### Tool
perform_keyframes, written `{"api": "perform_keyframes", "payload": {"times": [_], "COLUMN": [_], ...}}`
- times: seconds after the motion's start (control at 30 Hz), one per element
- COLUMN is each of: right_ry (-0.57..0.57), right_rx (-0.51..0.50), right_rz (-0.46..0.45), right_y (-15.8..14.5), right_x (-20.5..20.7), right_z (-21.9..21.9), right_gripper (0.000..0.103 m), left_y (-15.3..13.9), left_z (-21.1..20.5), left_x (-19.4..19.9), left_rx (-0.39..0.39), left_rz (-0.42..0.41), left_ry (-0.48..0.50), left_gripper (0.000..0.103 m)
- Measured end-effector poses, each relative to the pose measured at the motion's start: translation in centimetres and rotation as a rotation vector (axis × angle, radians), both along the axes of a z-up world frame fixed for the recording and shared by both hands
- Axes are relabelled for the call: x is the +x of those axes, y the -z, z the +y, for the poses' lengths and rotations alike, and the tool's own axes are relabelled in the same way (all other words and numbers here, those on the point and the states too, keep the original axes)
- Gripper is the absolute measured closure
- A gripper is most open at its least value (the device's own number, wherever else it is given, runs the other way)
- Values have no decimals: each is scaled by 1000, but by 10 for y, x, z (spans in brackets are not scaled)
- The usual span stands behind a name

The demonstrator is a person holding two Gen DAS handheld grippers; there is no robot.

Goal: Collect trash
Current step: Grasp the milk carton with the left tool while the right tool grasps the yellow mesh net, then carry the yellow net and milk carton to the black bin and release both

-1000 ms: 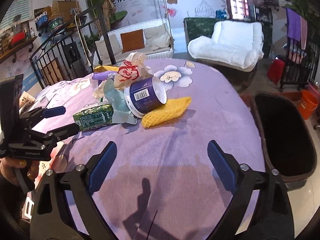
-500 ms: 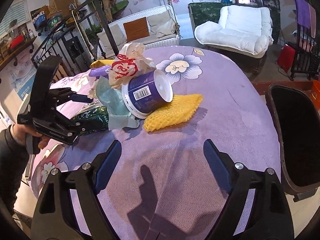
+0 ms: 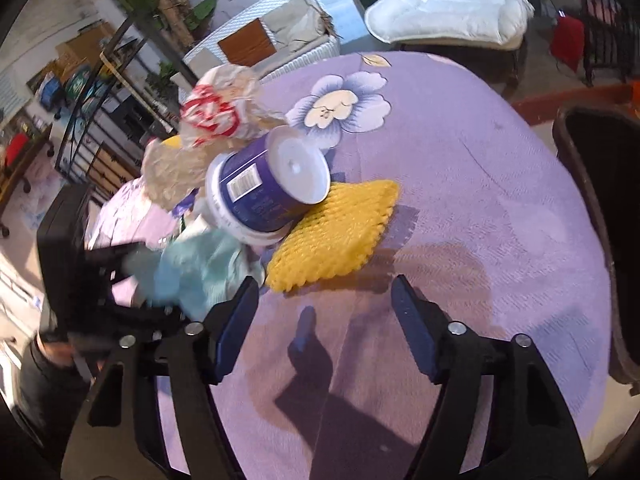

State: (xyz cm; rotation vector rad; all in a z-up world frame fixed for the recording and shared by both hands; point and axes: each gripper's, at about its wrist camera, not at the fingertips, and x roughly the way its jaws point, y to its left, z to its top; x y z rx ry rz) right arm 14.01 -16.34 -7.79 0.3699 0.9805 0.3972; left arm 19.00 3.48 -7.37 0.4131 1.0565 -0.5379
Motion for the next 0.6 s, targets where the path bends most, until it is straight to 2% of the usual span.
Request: {"api": "perform_keyframes", "payload": {"times": [0.07,0.13,0.2,0.3,0.37,0.6], "right_ry": [24,45,44,46,42,21], "right_rx": [57,65,71,98,107,108], "right_rz": [43,52,53,60,50,-53], "right_y": [7,9,10,13,14,0], "right_x": [11,20,22,25,23,-2], "right_z": [-2,-1,2,4,5,2], "right_gripper": [42,50,67,87,91,93], "left_y": [1,-3,-8,-14,-17,-31], "left_z": [3,8,15,24,32,36], "left_x": [-7,-13,-21,-33,-43,-80], "left_rx": [-15,-30,-53,-125,-154,-251], "left_rz": [-16,-45,-85,-124,-158,-257], "left_ry": [-30,-68,-118,-195,-244,-368], "left_gripper": [52,52,52,52,52,52]}}
